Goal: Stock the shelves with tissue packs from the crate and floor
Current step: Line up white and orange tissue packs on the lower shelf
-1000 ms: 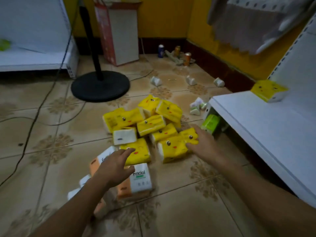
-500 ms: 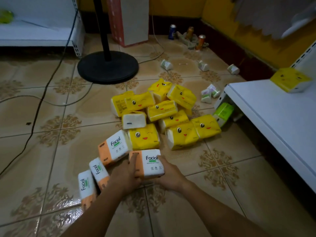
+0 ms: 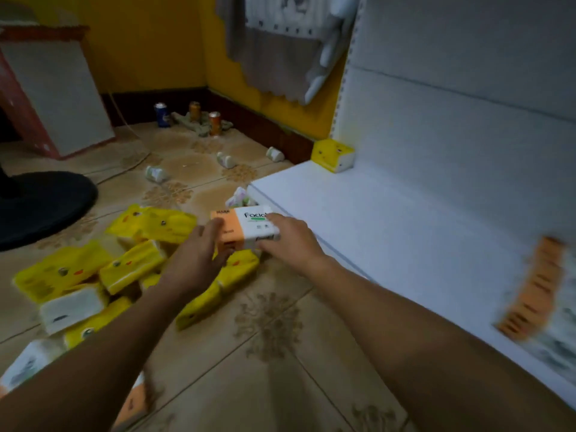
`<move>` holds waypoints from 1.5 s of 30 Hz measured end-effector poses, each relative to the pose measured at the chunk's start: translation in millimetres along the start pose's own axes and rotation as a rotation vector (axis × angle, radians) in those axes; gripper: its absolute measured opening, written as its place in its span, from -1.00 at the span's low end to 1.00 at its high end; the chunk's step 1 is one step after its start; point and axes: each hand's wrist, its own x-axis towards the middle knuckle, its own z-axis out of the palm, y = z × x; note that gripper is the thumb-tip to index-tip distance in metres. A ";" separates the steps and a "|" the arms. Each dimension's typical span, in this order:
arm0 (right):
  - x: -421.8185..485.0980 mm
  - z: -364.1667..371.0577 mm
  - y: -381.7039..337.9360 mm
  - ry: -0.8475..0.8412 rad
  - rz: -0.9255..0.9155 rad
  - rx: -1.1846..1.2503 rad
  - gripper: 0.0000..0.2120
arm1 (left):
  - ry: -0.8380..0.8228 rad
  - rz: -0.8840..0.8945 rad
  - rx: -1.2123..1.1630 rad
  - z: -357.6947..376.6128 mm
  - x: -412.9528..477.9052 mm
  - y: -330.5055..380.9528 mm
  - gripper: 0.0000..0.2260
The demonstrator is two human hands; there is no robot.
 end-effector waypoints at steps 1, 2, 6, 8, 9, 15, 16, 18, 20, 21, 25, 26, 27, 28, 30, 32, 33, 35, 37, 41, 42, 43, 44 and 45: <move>-4.8 -21.8 13.4 0.055 0.015 0.005 -0.45 | 0.016 0.041 0.009 1.6 12.7 24.3 -0.50; -12.5 -43.5 28.6 0.111 0.030 0.026 -0.45 | 0.025 0.089 0.018 4.7 23.6 48.9 -0.51; -57.8 -123.1 99.3 0.336 0.133 0.207 -0.48 | 0.002 0.294 0.001 32.9 53.8 143.7 -0.53; -82.4 -154.6 132.5 0.422 0.190 0.222 -0.49 | -0.029 0.379 -0.036 57.0 62.8 189.0 -0.53; -94.3 -168.1 148.6 0.465 0.215 0.214 -0.49 | -0.043 0.405 -0.060 70.8 65.2 212.0 -0.53; -167.9 -220.8 234.5 0.645 0.418 0.166 -0.48 | -0.126 0.536 -0.237 147.4 48.7 330.3 -0.58; -180.9 -227.1 246.4 0.663 0.443 0.153 -0.49 | -0.151 0.562 -0.247 158.3 43.8 344.3 -0.58; -208.3 -238.7 268.3 0.710 0.498 0.121 -0.51 | -0.207 0.606 -0.259 179.6 32.4 371.6 -0.56; -229.0 -244.8 283.6 0.774 0.544 0.099 -0.55 | -0.294 0.628 -0.257 194.8 21.4 389.7 -0.55; -240.4 -247.6 294.2 0.821 0.578 0.099 -0.57 | -0.342 0.642 -0.248 202.6 15.7 399.5 -0.55; -279.0 -251.0 335.7 0.999 0.764 0.112 -0.60 | -0.437 0.760 -0.062 228.8 0.3 415.9 -0.35; -287.3 -250.4 345.3 1.013 0.805 0.092 -0.61 | -0.439 0.795 -0.027 234.2 -2.1 415.5 -0.25; -294.3 -250.0 354.4 1.013 0.835 0.066 -0.61 | -0.438 0.817 0.002 239.2 -3.8 413.9 -0.20; -299.5 -249.2 362.3 1.003 0.867 0.046 -0.61 | -0.437 0.831 0.024 243.2 -4.8 412.0 -0.19; -306.2 -249.1 374.5 0.974 0.917 0.038 -0.59 | -0.429 0.846 0.039 247.6 -6.9 408.9 -0.20; -306.6 -248.7 381.7 0.926 0.952 0.055 -0.59 | -0.415 0.852 0.041 249.3 -7.8 407.1 -0.22; -305.2 -247.9 385.1 0.901 0.966 0.055 -0.60 | -0.416 0.852 0.047 249.8 -7.9 406.7 -0.22; -299.8 -247.4 389.4 0.861 0.997 0.034 -0.60 | -0.419 0.858 0.063 250.0 -7.8 407.1 -0.22; -293.8 -248.6 391.6 0.837 1.006 0.038 -0.56 | -0.418 0.863 0.058 249.1 -8.3 408.1 -0.22; -287.7 -251.2 387.6 0.794 0.957 0.168 -0.42 | -0.433 0.886 0.038 246.7 -7.3 405.0 -0.22; -287.9 -250.9 386.0 0.786 0.948 0.172 -0.39 | -0.436 0.892 0.034 245.7 -6.1 403.2 -0.23; -287.9 -249.3 386.5 0.782 0.943 0.170 -0.37 | -0.436 0.896 0.030 244.4 -4.0 401.1 -0.23; -287.9 -247.7 384.6 0.772 0.949 0.165 -0.35 | -0.433 0.897 0.024 241.9 -1.8 398.3 -0.24; -287.2 -245.2 383.6 0.771 0.947 0.164 -0.33 | -0.425 0.895 0.017 239.2 0.9 394.9 -0.25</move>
